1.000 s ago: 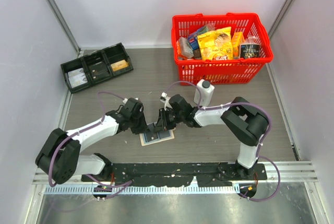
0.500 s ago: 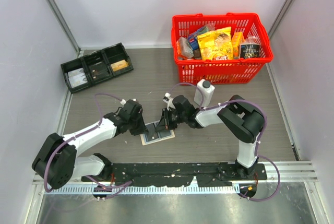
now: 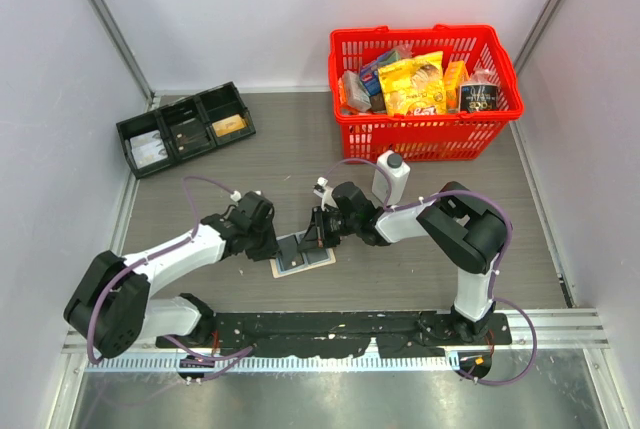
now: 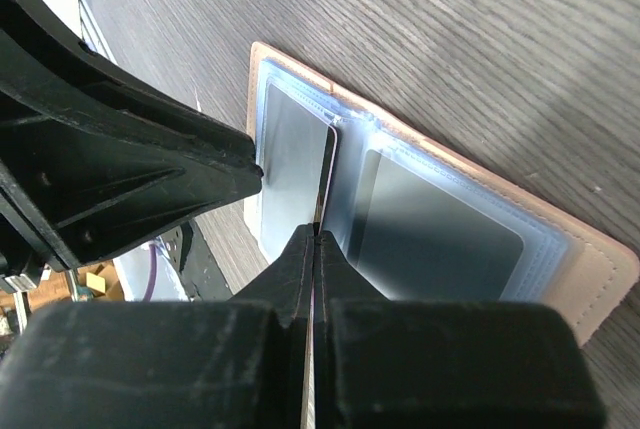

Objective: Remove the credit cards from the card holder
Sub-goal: Remove the credit card from the card holder.

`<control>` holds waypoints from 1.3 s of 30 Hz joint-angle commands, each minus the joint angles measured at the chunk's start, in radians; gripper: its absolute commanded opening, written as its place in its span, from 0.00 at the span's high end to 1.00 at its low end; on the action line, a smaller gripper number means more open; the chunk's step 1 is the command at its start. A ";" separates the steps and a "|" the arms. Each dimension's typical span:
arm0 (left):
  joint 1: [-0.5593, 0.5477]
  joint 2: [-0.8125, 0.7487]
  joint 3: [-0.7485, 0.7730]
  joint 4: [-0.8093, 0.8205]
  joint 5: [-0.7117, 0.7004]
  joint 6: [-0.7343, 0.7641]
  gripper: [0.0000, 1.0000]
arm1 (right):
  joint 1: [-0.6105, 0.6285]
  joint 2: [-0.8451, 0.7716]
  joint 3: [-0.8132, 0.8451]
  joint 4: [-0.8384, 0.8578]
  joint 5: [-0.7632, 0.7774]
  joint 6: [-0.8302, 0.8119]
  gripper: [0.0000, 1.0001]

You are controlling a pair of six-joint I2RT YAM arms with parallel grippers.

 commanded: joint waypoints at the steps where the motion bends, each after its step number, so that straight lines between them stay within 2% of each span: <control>1: -0.001 0.048 0.044 -0.004 -0.015 0.023 0.75 | -0.005 -0.021 -0.002 0.031 -0.002 -0.003 0.99; 4: 0.000 0.081 0.042 -0.025 -0.017 0.022 0.84 | -0.004 -0.024 -0.002 0.025 -0.002 -0.009 0.99; 8: 0.000 0.114 0.047 -0.083 -0.073 0.022 1.00 | -0.016 -0.027 -0.006 -0.008 -0.002 -0.032 0.99; 24: 0.000 0.164 0.056 -0.099 -0.063 0.026 1.00 | -0.060 -0.097 -0.046 -0.084 0.070 -0.057 0.99; 35: 0.000 0.105 0.056 -0.074 -0.017 0.011 1.00 | -0.060 -0.110 -0.051 -0.072 0.067 -0.054 0.99; 39: -0.003 0.027 0.091 -0.066 -0.015 -0.004 0.89 | -0.062 -0.088 -0.051 -0.052 0.059 -0.048 0.99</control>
